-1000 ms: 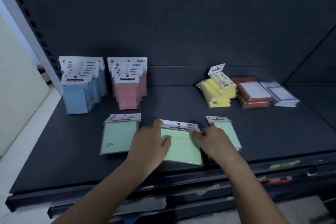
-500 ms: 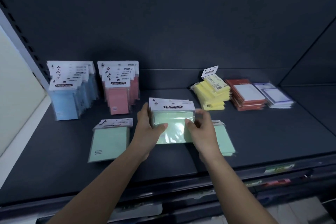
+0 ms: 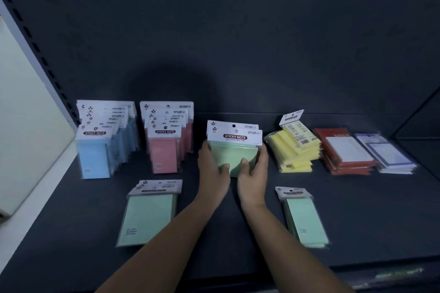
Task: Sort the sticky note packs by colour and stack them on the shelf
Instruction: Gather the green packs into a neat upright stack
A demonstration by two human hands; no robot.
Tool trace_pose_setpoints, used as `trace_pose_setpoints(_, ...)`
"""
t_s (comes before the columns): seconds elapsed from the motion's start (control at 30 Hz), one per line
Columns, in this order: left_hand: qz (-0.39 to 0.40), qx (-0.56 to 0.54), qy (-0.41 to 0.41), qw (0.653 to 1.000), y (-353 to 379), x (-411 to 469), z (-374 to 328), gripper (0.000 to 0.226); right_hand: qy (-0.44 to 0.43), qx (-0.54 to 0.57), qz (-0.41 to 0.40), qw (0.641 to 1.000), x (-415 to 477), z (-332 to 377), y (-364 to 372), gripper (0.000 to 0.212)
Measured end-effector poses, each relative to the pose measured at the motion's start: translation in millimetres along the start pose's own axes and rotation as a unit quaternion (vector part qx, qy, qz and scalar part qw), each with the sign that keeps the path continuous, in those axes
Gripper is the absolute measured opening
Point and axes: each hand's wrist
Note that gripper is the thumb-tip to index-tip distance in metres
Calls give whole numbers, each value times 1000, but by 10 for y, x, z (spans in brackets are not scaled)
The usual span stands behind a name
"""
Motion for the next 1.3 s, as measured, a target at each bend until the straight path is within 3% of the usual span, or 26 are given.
trace_pose_setpoints(0.23,-63,23,8,998,160,312,14,71,-13,-2,-1,1000,384,0,215,64)
trace_pose_setpoints(0.47,-107,86,14,991,201,568,76,70,-17,-87,-1,996,602,-70,408,66)
trace_pose_setpoints(0.77,-109,83,-2,991,223,566,64,68,24,-128,9,991,647,-82,397,69)
trace_pose_setpoints(0.97,-39,94,34,994,75,241,20,63,39,-128,43,990,430,-58,252,71)
trace_pose_setpoints(1.13,-27,88,73,993,-460,79,-136,28,29,-164,107,980,32,19,207,48)
trace_pose_setpoints(1.23,-99,173,97,975,-922,-36,-119,19,-23,-273,177,945,-227,75,237,26)
trace_pose_setpoints(1.3,-141,243,81,956,-1219,-123,-35,18,-41,-323,208,922,-376,160,281,28)
Point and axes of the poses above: each hand's wrist, its own x-axis towards the middle knuckle, its own y-axis out of the palm, z = x × y, and after that the axes turned 4 degrees about -x, right-handed
